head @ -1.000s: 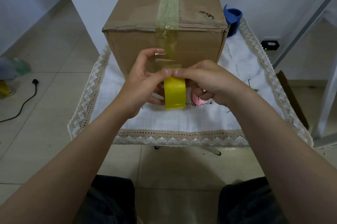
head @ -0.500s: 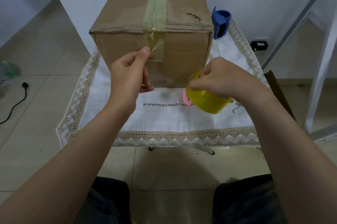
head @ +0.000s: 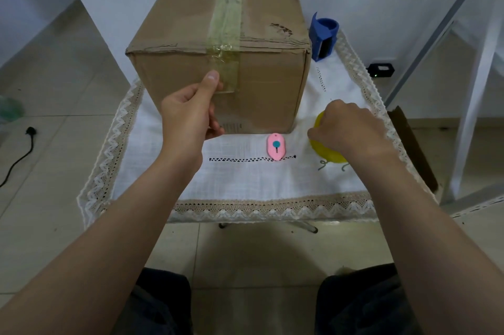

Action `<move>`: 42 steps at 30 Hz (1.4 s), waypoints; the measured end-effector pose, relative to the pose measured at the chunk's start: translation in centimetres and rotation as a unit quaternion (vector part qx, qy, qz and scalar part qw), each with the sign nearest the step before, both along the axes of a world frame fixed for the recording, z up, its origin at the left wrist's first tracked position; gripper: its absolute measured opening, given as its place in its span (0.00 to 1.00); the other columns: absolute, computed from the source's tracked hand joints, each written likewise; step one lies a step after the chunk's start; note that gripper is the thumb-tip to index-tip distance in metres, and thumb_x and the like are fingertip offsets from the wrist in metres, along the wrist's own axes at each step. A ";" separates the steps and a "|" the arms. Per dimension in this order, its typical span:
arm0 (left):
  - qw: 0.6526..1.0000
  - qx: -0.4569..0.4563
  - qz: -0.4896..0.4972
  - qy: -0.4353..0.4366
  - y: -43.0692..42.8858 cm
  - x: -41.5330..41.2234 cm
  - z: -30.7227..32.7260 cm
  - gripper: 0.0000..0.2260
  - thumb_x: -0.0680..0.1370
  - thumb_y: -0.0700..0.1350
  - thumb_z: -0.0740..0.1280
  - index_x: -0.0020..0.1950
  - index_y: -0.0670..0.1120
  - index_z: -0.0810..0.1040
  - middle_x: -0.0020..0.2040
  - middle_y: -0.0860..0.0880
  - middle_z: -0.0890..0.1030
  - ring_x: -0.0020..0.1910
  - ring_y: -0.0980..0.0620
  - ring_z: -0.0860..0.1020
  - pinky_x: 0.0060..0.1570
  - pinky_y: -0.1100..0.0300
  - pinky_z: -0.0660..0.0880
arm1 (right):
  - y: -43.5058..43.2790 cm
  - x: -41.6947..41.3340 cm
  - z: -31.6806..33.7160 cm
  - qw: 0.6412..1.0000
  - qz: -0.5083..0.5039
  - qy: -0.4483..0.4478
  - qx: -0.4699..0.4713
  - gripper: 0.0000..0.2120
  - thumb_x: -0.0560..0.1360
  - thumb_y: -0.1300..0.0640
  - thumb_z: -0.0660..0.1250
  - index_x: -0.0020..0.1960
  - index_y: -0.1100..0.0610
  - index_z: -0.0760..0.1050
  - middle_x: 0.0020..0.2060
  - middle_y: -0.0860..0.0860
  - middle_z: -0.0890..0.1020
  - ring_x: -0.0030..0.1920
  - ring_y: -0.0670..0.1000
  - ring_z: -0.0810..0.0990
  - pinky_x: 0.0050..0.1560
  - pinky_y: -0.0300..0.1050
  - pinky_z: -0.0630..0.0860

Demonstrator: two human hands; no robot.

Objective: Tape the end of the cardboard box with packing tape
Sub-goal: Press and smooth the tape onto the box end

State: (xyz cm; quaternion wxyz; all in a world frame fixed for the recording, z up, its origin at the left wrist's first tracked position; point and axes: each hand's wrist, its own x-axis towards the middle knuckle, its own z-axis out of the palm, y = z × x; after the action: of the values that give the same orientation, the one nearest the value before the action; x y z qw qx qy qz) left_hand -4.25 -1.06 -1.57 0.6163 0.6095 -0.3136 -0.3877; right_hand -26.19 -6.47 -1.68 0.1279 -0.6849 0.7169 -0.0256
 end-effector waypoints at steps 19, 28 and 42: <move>0.999 -0.019 0.022 -0.041 0.4 0.4 -0.6 0.07 0.80 0.51 0.73 0.45 0.50 0.87 0.23 0.53 0.70 0.22 0.55 0.70 0.33 0.60 0.77 | -0.5 7.5 5.1 0.854 0.237 -0.248 -0.391 0.11 0.78 0.49 0.66 0.56 0.52 0.82 0.56 0.46 0.81 0.59 0.54 0.73 0.60 0.47 0.70; 0.999 -0.042 0.026 -0.014 0.8 -0.2 -0.8 0.07 0.80 0.48 0.74 0.42 0.51 0.86 0.22 0.55 0.69 0.24 0.58 0.67 0.29 0.62 0.75 | -1.5 9.1 5.3 0.898 0.233 -0.220 -0.302 0.14 0.81 0.41 0.62 0.57 0.42 0.84 0.57 0.38 0.83 0.61 0.51 0.71 0.62 0.50 0.71; 0.999 -0.034 0.025 0.010 -0.1 0.0 -1.7 0.08 0.80 0.49 0.74 0.42 0.51 0.86 0.21 0.54 0.70 0.22 0.56 0.68 0.27 0.61 0.72 | -1.9 9.9 6.2 0.910 0.212 -0.198 -0.296 0.15 0.79 0.38 0.65 0.49 0.45 0.86 0.52 0.39 0.85 0.61 0.51 0.71 0.54 0.51 0.75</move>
State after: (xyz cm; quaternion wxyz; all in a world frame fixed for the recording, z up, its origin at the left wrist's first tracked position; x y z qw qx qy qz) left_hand -4.22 -1.19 -3.29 0.6493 0.5921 -0.3053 -0.3669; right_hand -16.32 -8.41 4.55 0.0608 -0.8081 0.4743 -0.3439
